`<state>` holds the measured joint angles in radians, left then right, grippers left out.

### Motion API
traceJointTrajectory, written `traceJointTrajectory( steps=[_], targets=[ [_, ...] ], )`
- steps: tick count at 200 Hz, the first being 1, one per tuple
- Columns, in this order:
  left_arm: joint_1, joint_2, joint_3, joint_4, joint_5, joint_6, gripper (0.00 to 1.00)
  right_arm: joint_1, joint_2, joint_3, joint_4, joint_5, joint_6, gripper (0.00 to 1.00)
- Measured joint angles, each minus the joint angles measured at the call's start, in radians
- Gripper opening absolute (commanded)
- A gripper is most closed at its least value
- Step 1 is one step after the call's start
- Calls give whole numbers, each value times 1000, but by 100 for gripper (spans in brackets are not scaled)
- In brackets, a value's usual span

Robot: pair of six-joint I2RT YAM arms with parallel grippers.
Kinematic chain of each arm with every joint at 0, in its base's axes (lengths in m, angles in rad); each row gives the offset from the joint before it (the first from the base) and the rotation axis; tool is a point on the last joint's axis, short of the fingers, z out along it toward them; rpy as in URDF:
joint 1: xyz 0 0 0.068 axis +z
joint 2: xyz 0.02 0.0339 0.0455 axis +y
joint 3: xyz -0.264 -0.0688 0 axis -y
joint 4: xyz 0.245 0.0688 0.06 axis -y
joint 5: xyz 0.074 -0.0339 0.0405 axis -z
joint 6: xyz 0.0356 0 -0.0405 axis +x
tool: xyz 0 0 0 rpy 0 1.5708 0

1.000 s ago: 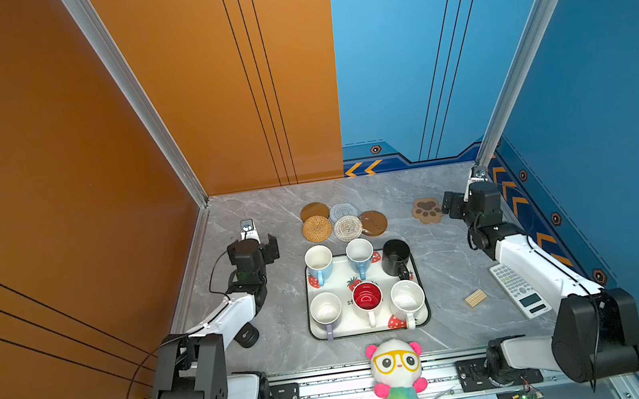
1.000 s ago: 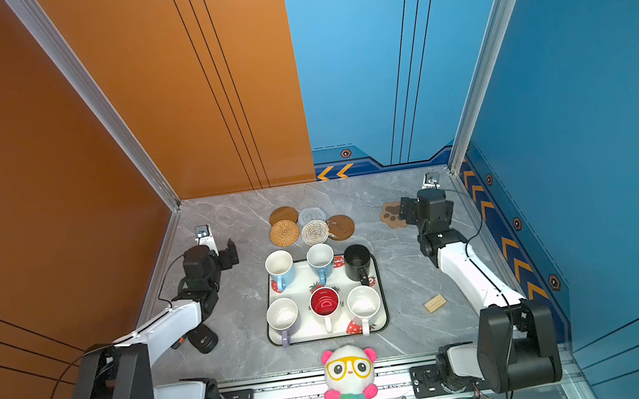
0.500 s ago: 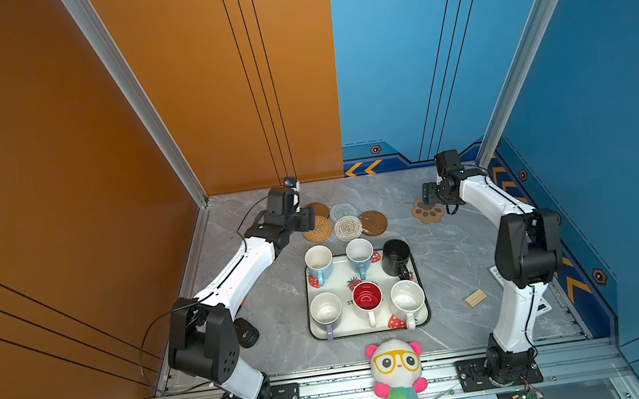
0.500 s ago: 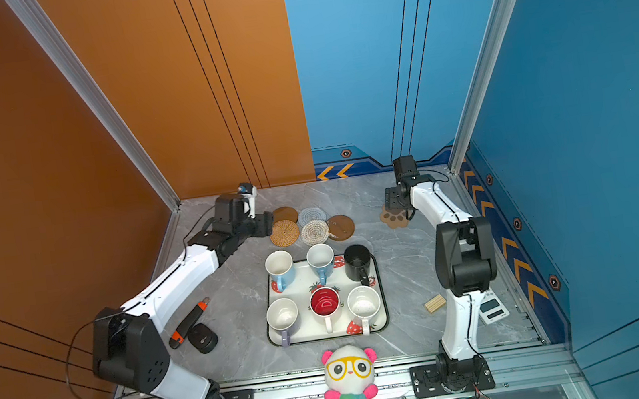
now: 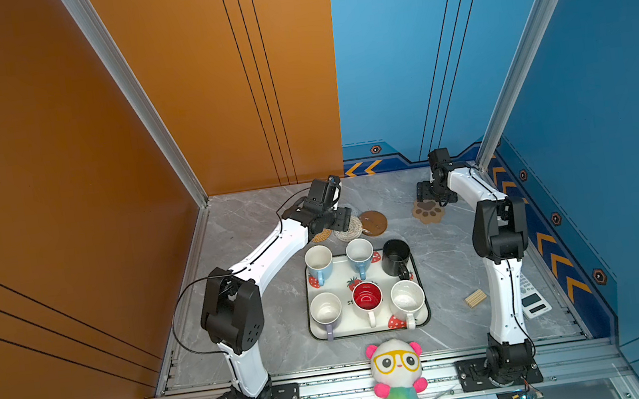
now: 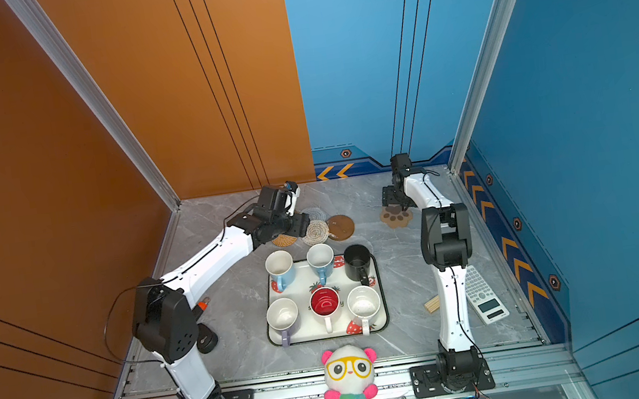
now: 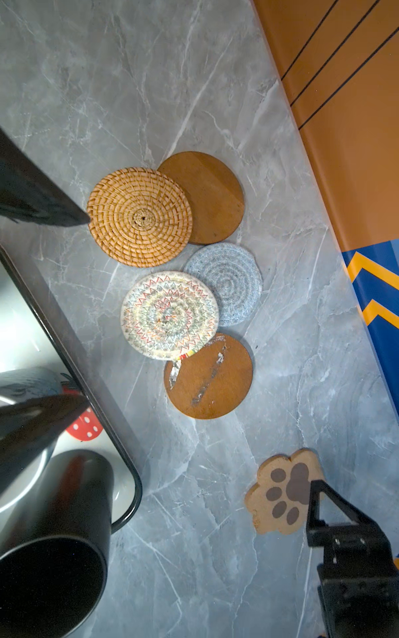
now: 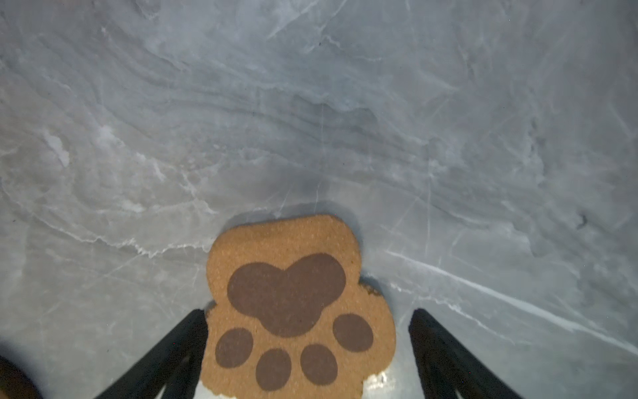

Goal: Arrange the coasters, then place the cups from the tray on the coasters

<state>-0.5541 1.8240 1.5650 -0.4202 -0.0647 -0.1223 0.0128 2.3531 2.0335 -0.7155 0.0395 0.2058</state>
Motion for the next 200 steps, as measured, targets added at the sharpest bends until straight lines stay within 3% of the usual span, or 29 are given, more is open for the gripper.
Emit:
traceJointTrajectory(
  steps=[105,200],
  targets=[
    [-17,4,24,-3,21,0,78,-4,71,55,-37,-68,-3,97],
    [-17,4,24,-3,22,0,78,47,76,58,-95,7,-34,98]
  ],
)
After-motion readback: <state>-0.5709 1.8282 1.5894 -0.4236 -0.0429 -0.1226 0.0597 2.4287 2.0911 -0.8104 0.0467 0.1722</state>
